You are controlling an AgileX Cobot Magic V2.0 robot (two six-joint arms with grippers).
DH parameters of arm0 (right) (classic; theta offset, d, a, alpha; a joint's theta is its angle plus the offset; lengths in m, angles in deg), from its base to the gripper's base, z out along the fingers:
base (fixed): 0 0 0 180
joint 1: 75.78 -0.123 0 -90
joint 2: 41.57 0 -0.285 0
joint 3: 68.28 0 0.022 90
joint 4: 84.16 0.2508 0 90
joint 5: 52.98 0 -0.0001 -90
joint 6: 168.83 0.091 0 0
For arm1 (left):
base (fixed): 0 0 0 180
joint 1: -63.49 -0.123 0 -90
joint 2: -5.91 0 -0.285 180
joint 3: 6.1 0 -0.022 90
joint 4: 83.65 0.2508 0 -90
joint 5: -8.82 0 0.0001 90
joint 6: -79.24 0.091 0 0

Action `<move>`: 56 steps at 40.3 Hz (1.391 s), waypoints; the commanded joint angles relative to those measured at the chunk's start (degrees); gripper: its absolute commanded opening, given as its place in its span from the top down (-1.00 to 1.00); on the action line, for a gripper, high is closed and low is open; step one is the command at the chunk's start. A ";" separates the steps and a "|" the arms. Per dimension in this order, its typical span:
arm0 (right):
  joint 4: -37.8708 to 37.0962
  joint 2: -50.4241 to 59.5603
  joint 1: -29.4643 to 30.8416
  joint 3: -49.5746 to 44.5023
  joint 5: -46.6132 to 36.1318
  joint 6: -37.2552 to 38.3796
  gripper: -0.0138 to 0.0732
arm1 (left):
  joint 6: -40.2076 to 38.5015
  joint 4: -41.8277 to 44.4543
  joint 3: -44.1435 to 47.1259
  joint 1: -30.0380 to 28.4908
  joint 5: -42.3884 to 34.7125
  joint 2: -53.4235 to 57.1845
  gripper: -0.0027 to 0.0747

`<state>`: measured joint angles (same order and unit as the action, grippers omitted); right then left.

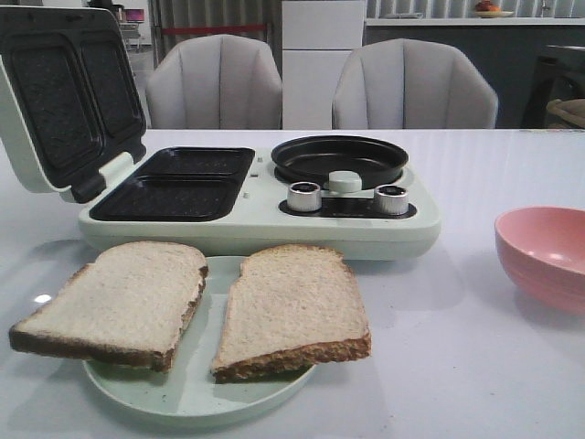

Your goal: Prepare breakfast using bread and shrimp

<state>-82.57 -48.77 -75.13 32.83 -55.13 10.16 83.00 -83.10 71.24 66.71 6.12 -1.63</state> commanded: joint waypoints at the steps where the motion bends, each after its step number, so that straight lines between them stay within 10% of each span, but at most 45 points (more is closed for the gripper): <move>1: 0.21 1.26 -0.04 1.07 -6.17 -0.10 0.60 | 0.09 0.08 0.33 0.34 -6.07 1.15 0.67; 9: 0.27 1.26 -0.04 6.91 0.02 -0.10 0.60 | 0.09 -3.66 -3.35 0.34 -6.96 1.15 0.67; 31: 0.27 -17.73 -0.04 38.11 27.60 -0.10 0.60 | 0.09 -3.04 -39.15 0.34 22.94 -17.01 0.67; 56: 0.27 -38.58 -0.04 38.55 36.10 -0.10 0.60 | 0.09 -3.61 -35.05 0.34 26.76 -28.55 0.67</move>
<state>-82.57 -85.57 -75.13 69.32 -15.18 10.16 83.00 -86.13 37.70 66.71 38.19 -29.14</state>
